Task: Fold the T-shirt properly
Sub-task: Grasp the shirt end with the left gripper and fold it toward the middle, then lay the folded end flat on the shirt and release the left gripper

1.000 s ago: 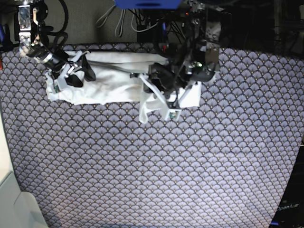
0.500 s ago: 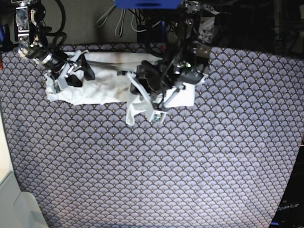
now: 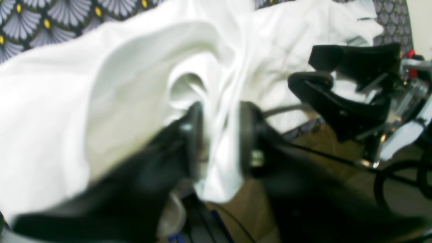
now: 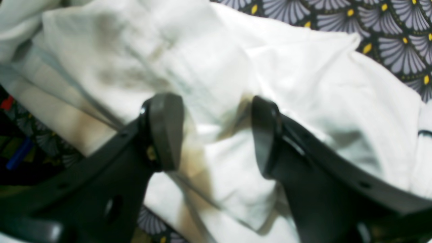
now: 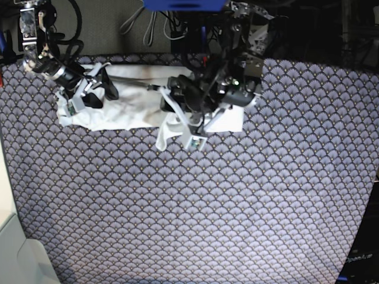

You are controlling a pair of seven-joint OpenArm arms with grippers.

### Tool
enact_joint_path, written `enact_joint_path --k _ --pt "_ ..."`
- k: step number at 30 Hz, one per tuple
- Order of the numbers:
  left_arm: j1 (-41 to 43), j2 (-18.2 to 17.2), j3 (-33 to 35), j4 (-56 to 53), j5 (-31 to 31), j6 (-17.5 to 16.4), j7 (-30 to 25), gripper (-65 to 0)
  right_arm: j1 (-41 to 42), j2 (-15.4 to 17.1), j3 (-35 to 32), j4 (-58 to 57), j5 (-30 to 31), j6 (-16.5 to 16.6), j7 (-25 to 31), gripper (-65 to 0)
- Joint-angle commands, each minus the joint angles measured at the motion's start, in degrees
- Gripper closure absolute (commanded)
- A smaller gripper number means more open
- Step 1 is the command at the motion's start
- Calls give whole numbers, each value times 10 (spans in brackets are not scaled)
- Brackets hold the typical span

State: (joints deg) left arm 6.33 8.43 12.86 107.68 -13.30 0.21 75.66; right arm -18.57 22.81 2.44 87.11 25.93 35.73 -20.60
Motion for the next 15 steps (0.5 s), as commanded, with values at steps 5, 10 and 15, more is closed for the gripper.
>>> enact_joint_path --k 5,10,15 --pt "-7 -23 24 13 -56 -5 -1 -373 2 6 1 7 -4 -5 -10 -337" --pt "-27 -65 30 18 -192 -3 -3 -422 2 6 1 7 -4 -5 -10 -339" --pt "-42 -83 28 39 -258 -2 -38 -422 2 5 1 7 -4 -5 -10 -339"
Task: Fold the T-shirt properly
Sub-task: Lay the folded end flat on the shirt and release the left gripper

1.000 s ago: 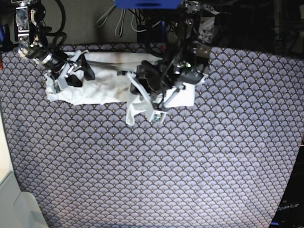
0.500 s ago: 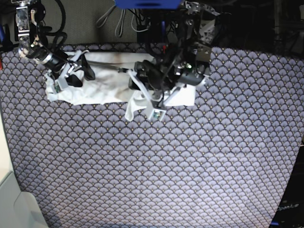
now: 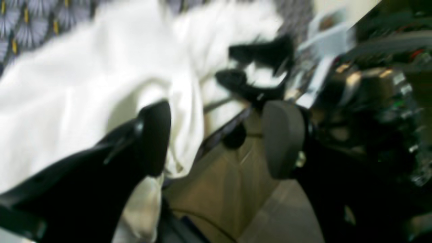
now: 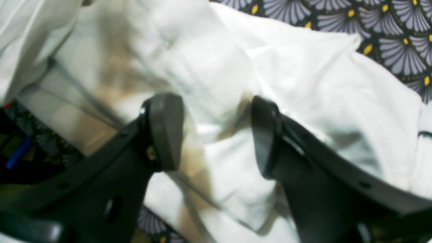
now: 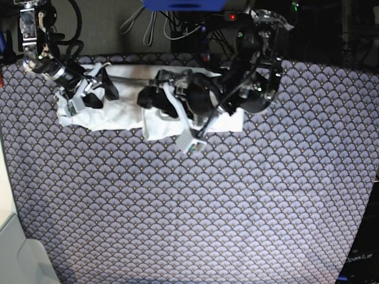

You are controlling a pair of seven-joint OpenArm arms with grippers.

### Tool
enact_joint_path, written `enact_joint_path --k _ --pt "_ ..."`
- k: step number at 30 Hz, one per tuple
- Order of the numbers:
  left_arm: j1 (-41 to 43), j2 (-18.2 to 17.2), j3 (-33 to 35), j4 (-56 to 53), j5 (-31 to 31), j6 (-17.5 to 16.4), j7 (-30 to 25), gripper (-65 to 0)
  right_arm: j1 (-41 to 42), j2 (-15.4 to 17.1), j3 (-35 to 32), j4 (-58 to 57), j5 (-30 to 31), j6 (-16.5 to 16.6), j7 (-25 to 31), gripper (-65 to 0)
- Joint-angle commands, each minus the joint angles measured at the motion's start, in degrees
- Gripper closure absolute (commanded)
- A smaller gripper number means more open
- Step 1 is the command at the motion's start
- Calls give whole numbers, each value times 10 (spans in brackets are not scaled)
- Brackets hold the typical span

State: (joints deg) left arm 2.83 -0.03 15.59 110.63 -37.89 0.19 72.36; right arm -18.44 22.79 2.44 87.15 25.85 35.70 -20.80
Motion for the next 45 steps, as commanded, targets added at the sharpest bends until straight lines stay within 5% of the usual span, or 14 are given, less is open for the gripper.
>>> enact_joint_path --k 1,7,13,17,20,25,30,38,45 --pt "-7 -5 1 11 -17 -3 -11 -422 1 6 1 6 -3 -5 -8 -339" --pt "-5 -9 -25 12 -51 -1 -32 -396 1 6 1 5 -3 -5 -8 -339" --pt "0 -35 -132 11 -117 -5 -30 -89 1 6 1 5 -3 -5 -8 -339" --pt "2 -64 -228 3 -198 -5 -33 -54 1 6 1 4 -3 -5 -8 -338" --pt "13 -77 -266 -25 -201 -2 -28 -46 1 6 1 4 -3 -5 -8 -338" --pt "13 -122 -193 -57 -199 1 -26 -8 1 6 1 5 -3 -5 -8 -338" --pt "6 -124 -94 -61 -134 1 -28 -4 1 6 1 5 -3 -5 -8 -338" --pt "-41 -42 42 -176 -24 -2 -34 -3 1 6 1 6 -3 -5 -8 -337" --pt "-81 -4 57 -246 -20 -4 -53 -3 1 6 1 5 -3 -5 -8 -340"
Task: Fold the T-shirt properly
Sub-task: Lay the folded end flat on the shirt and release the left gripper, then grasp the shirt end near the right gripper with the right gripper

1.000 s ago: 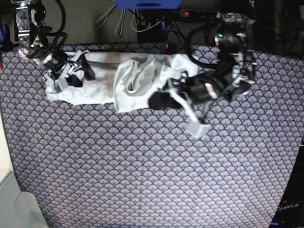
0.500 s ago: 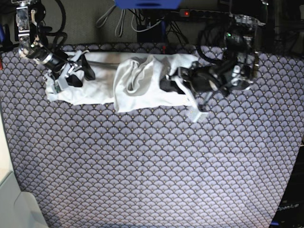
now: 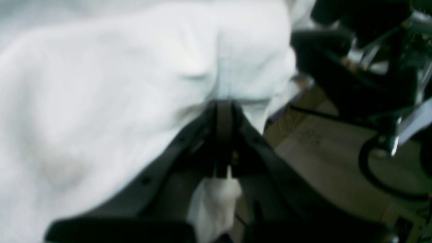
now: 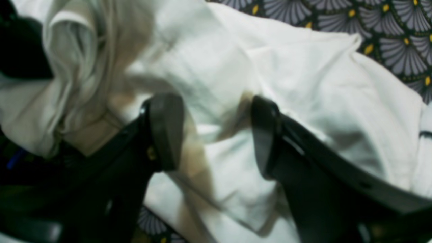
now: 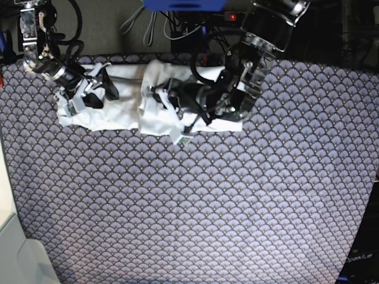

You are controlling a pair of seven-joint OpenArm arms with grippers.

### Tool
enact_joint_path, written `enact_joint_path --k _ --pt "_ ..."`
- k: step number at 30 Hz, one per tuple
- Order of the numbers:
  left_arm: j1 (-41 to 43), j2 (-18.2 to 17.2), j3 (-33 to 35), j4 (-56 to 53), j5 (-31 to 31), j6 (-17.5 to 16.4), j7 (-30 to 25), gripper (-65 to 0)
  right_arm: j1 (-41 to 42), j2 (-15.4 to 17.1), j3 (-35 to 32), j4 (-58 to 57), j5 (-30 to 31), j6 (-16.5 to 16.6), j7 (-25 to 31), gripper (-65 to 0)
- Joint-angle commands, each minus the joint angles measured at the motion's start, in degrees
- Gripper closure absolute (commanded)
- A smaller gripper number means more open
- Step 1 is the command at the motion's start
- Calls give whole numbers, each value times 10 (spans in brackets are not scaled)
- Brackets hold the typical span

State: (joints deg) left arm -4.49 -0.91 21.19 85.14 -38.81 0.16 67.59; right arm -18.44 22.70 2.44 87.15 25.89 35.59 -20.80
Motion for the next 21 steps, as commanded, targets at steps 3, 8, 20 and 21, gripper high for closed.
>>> enact_joint_path --k 3,8,20,21 --pt "-7 2 0 24 -15 -4 -17 -3 1 6 1 6 -4 -4 -8 -340" --pt "7 -22 -8 100 -17 -4 -20 -3 1 6 3 6 -4 -4 -8 -340" --pt "110 -129 -229 185 -13 -3 16 -5 6 20 6 47 -3 -4 -8 -347" --pt "120 -135 -241 185 -12 -3 16 -5 2 20 6 60 -3 -4 -8 -361"
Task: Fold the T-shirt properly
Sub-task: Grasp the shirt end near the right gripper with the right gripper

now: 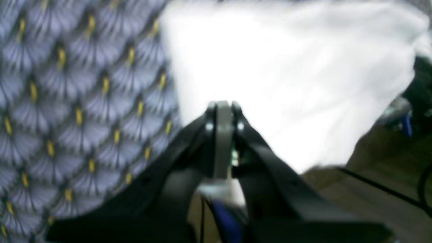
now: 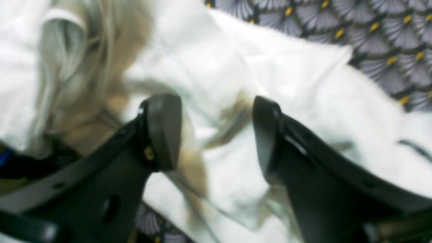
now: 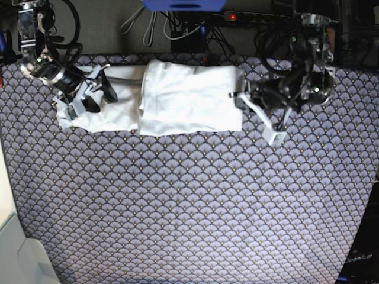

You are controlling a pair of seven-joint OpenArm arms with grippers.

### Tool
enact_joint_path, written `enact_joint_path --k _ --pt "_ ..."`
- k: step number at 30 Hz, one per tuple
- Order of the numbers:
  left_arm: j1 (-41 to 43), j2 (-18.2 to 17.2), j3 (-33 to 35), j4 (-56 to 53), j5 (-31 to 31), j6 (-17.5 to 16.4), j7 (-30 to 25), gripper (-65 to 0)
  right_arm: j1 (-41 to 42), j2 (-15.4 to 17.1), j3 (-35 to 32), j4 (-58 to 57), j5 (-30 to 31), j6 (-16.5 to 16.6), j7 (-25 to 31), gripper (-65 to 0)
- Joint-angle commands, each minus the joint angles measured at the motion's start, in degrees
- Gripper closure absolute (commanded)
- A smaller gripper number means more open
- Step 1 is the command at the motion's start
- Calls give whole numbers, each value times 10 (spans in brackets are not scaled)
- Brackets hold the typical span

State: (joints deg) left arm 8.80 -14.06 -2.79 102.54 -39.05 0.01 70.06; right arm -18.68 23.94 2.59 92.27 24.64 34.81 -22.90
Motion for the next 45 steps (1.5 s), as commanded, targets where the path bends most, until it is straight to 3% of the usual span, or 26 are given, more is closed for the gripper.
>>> enact_joint_path --k 1,7,13,18,31,39,45 --pt "-9 -8 -14 12 -13 -2 -9 -5 1 8 4 27 10 4 13 -383" --pt "-10 -7 -17 9 -12 0 -8 -26 -33 -8 40 102 10 4 13 -465" --pt "-11 4 -20 -33 -13 2 -8 -236 -40 -46 133 113 10 4 8 -498" --pt "-11 5 -16 -34 -13 2 -8 -307 -40 -59 177 103 10 4 7 -531" --pt "-11 3 -18 -32 -13 0 -8 -317 -41 -67 214 26 10 4 5 -548" --pt "-11 3 -19 -32 -13 -1 -8 -317 -42 -49 246 25 10 4 -77 -548" --pt "-12 3 -19 -32 -9 0 -8 -316 -35 -49 241 -4 10 4 -80 -548"
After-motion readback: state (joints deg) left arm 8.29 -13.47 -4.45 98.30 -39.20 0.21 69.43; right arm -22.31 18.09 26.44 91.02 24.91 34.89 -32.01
